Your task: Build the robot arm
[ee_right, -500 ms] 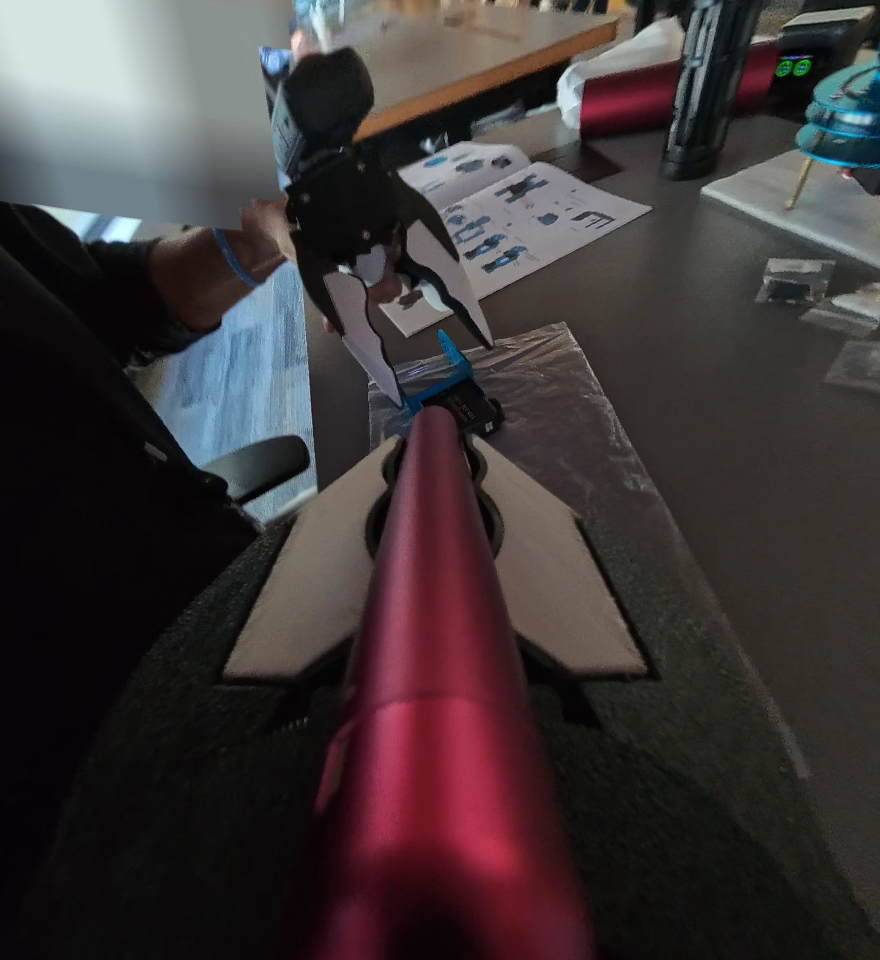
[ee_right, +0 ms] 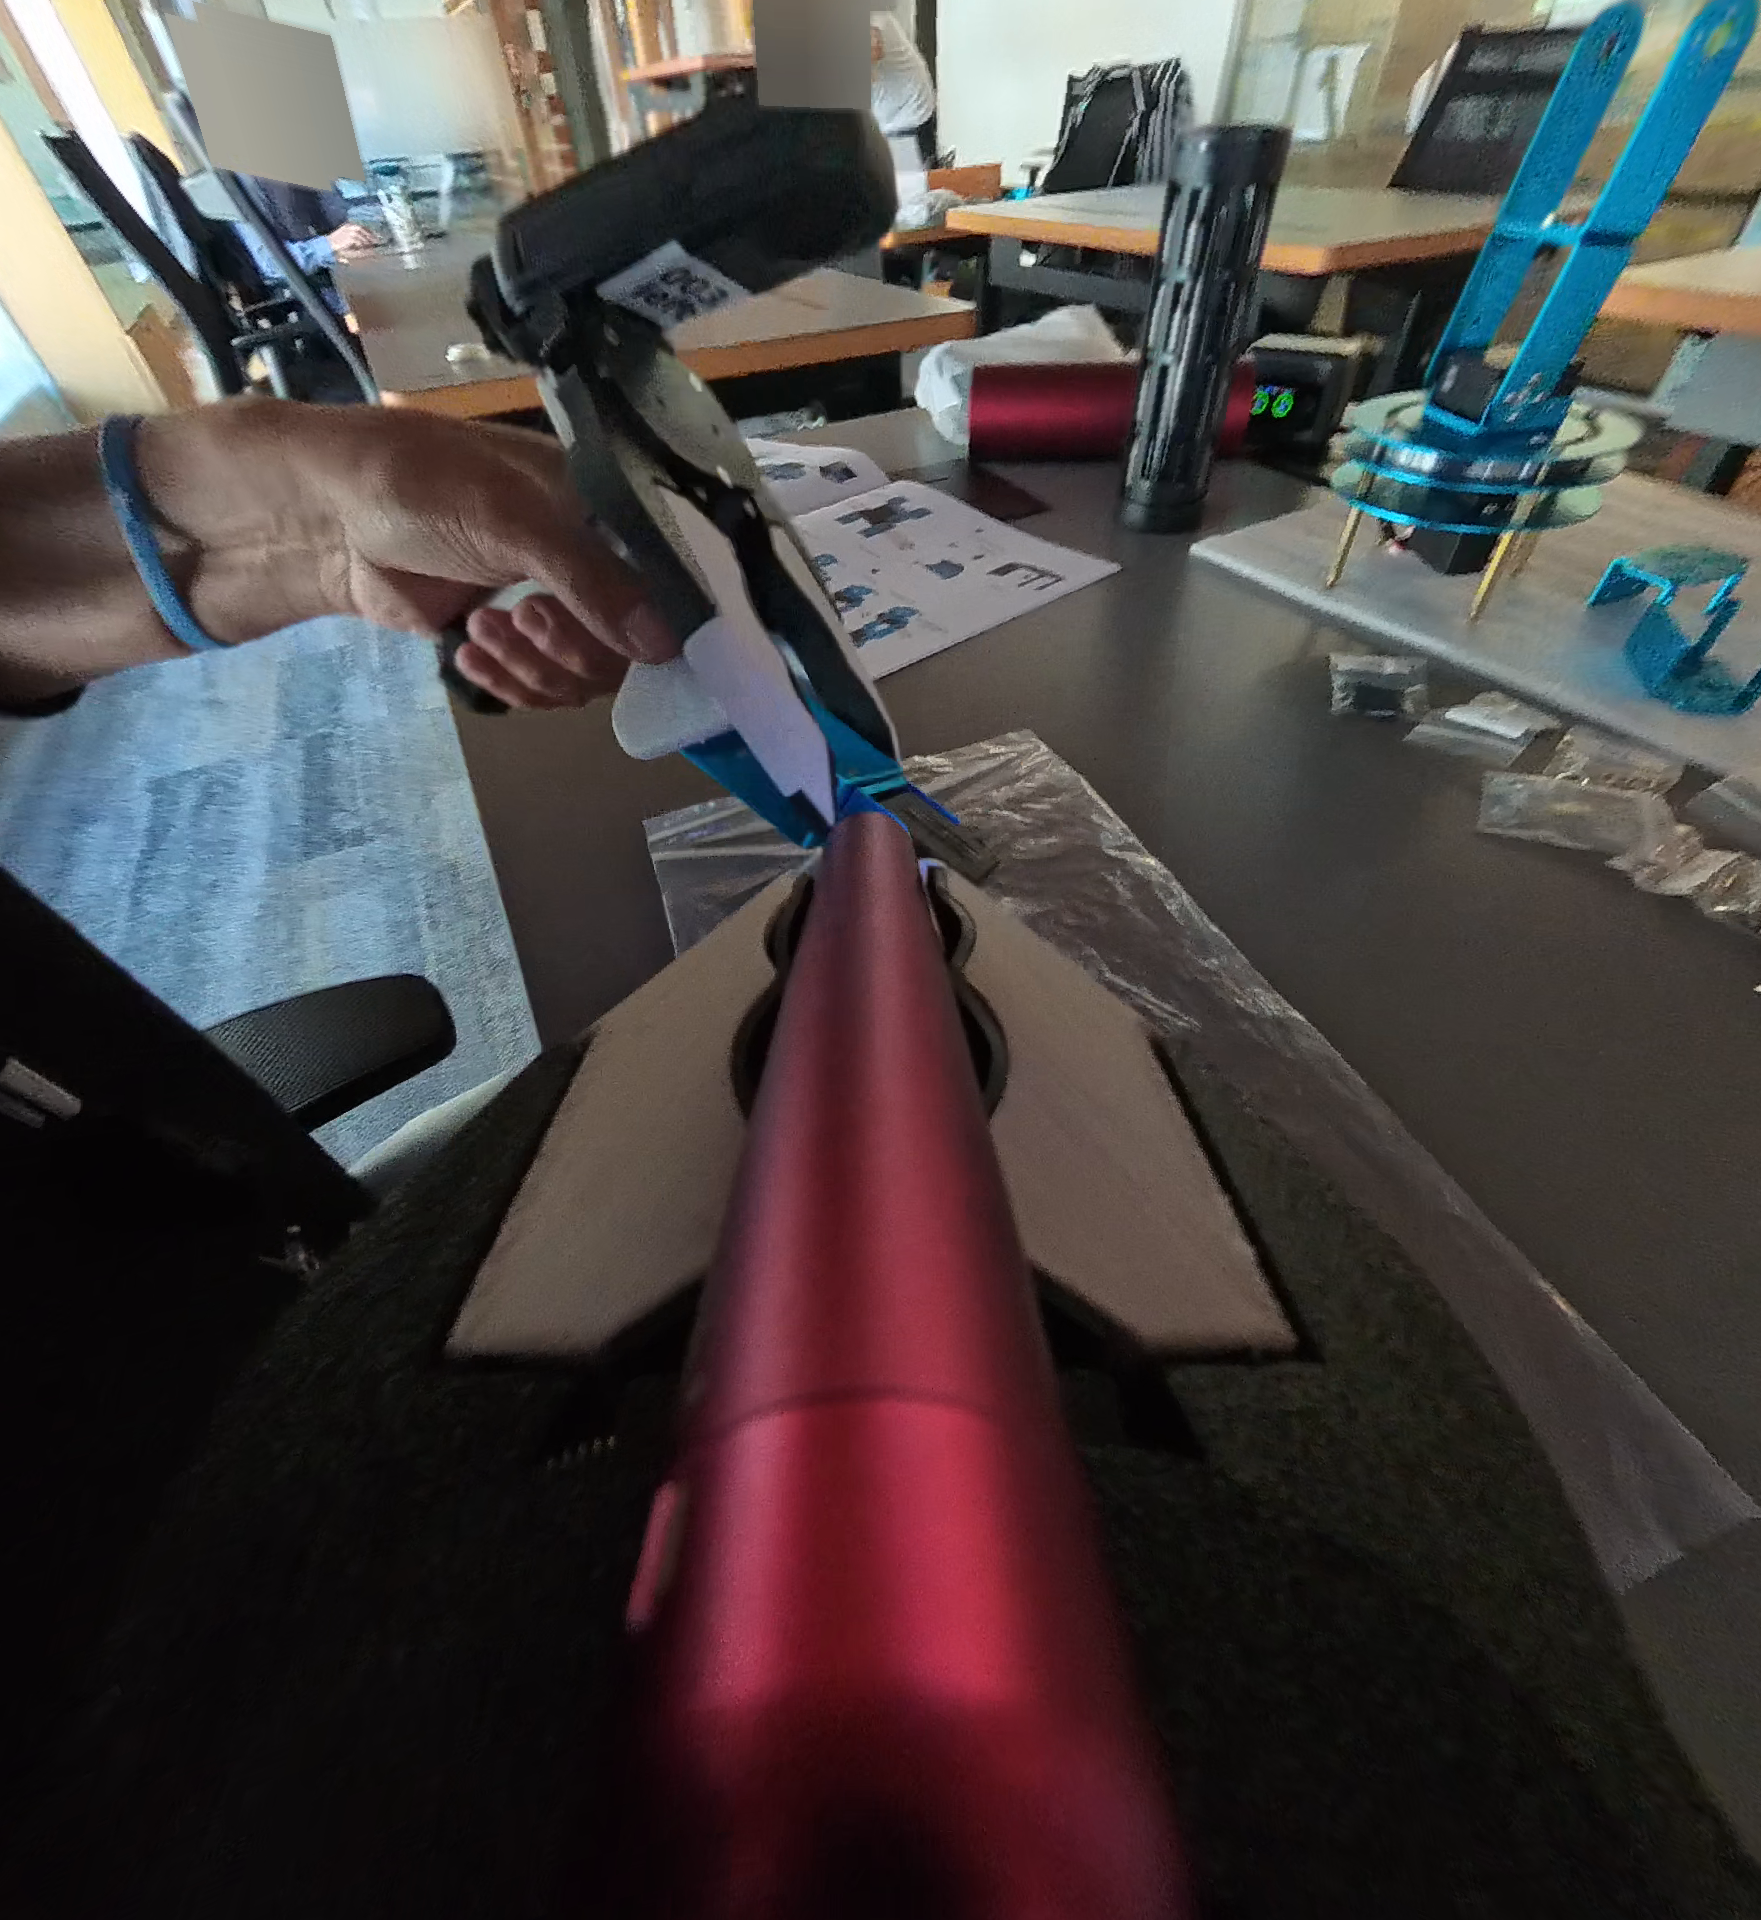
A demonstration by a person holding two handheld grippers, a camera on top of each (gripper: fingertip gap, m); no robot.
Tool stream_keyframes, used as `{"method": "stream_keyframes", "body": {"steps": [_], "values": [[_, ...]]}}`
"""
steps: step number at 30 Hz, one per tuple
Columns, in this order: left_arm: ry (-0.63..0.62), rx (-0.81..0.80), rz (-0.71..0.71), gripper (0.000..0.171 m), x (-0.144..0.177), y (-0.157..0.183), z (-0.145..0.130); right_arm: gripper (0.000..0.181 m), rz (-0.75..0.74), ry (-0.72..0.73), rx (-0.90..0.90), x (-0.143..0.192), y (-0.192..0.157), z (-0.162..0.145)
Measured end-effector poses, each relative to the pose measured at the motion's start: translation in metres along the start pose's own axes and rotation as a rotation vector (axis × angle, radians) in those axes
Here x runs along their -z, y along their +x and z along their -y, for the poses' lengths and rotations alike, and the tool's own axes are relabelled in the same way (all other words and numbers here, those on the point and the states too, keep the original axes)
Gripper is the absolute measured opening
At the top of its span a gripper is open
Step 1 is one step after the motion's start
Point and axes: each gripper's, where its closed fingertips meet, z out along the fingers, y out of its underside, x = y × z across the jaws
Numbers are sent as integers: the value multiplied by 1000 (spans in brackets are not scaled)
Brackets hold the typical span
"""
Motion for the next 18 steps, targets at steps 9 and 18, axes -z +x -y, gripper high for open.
{"method": "stream_keyframes", "body": {"steps": [9, 18], "values": [[137, 343, -186, 64, -14, 21, -4, 22, -114, -46, 83, 4, -12, -19], [139, 236, -116, 64, -20, 24, -11, 22, -130, -70, 17, 0, -8, -31]]}}
